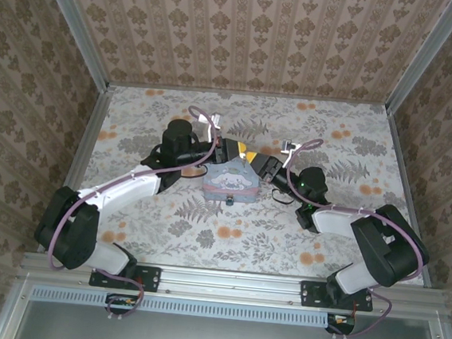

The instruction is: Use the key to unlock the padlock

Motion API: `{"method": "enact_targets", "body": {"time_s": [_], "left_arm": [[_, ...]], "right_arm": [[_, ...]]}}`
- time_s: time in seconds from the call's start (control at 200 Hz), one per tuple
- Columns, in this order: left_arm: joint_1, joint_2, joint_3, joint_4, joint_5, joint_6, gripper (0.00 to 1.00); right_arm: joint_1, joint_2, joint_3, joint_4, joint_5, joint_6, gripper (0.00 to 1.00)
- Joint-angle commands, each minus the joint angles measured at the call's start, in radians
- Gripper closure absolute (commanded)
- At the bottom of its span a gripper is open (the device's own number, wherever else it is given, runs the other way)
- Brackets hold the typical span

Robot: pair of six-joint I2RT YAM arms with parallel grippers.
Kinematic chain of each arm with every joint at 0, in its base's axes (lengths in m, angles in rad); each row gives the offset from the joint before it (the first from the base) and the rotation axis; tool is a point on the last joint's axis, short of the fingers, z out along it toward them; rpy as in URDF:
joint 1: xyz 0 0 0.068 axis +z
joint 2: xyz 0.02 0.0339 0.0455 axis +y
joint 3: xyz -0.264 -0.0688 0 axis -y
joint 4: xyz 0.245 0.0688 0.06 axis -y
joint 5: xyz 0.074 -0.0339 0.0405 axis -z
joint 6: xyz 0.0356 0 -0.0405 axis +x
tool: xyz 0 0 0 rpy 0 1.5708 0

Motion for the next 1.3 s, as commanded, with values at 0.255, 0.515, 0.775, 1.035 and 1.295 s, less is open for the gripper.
{"method": "enact_targets", "body": {"time_s": [0.255, 0.515, 0.775, 1.035, 1.295], "left_arm": [[-0.008, -0.008, 0.009, 0.034, 0.008, 0.025, 1.00], [-0.010, -0.001, 0.011, 0.042, 0.006, 0.018, 1.00], [-0.017, 0.010, 0.011, 0.054, 0.004, 0.012, 1.00], [-0.020, 0.011, 0.008, 0.056, -0.002, 0.014, 1.00], [-0.020, 0.013, 0.007, 0.063, -0.010, 0.009, 1.00]], "right_arm": [[0.021, -0.036, 0.024, 0.062, -0.023, -0.007, 0.59], [0.030, -0.030, 0.038, 0.061, -0.031, -0.004, 0.66], [0.039, -0.012, 0.058, 0.059, -0.036, 0.004, 0.70], [0.043, 0.000, 0.065, 0.058, -0.038, 0.011, 0.80], [0.044, 0.006, 0.053, 0.057, -0.033, 0.012, 0.85]]}}
